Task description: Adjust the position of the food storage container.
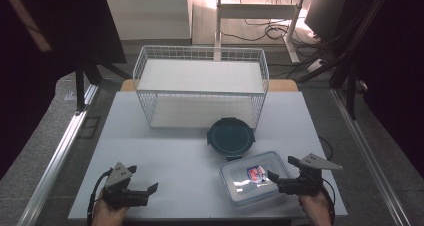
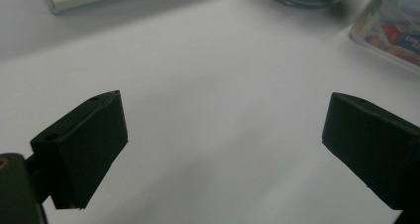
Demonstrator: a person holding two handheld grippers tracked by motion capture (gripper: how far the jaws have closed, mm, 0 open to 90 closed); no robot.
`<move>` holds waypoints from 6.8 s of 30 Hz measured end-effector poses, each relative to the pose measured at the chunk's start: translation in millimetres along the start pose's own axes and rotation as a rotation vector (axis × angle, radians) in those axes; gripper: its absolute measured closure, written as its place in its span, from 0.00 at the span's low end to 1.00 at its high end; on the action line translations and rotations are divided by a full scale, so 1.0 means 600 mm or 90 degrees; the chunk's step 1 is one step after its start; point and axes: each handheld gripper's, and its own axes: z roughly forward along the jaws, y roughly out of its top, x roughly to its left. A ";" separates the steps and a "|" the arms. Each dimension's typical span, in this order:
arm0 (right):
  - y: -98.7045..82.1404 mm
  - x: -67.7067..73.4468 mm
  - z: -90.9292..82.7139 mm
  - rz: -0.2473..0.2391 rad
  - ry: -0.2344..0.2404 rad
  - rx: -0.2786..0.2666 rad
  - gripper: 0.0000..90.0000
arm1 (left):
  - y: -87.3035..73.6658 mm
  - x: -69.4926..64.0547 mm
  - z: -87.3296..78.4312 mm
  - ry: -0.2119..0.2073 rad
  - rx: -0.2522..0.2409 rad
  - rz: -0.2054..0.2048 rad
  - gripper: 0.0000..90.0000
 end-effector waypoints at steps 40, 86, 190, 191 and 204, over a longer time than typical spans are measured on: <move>0.012 -0.026 -0.037 0.008 -0.059 0.077 0.88 | -0.011 -0.003 0.028 -0.047 0.036 0.011 0.06; 0.029 0.130 0.080 -0.088 0.114 0.199 1.00 | -0.014 0.011 0.008 -0.023 0.047 -0.028 0.08; 0.027 0.087 0.068 -0.059 0.077 0.199 1.00 | -0.015 -0.028 -0.007 -0.162 0.122 0.004 0.79; 0.021 0.098 0.065 -0.060 0.090 0.204 1.00 | -0.016 -0.033 -0.006 -0.167 0.129 0.009 0.83; -0.008 0.162 0.072 -0.103 0.140 0.259 1.00 | -0.001 -0.062 0.025 -0.201 0.138 -0.020 1.00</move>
